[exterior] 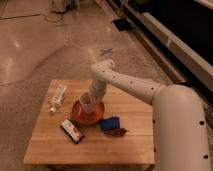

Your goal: Place the ceramic cup in the ceramic bowl

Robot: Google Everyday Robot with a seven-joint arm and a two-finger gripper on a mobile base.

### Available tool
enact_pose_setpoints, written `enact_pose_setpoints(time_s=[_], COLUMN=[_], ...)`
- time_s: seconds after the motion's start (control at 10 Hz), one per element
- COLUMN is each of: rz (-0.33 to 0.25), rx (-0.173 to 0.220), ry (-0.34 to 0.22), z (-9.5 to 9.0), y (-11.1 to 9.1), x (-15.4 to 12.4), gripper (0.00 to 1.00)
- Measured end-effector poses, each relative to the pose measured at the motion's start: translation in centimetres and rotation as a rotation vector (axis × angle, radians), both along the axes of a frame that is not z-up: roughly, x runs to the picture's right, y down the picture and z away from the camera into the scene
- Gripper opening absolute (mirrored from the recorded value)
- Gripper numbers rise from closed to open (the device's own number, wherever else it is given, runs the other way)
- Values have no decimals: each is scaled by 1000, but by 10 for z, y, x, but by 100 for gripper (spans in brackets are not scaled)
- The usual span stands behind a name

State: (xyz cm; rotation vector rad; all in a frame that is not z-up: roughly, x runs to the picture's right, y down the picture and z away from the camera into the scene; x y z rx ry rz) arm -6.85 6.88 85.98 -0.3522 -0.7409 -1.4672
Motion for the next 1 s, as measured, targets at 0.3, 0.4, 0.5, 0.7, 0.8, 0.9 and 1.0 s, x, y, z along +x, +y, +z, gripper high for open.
enact_pose_setpoints(time_s=[0.3, 0.4, 0.5, 0.7, 0.8, 0.9, 1.0], rz=[-15, -20, -28, -36, -41, -37, -36], rx=[17, 28, 48, 89, 109, 122, 126], ry=[-4, -3, 4, 35, 54, 76, 81], z=[-3, -6, -9, -16, -20, -24, -25], y=[-8, -14, -23, -42, -50, -58, -60], x=[1, 3, 7, 23, 33, 43, 45], gripper=[80, 80, 80, 80, 80, 80, 80])
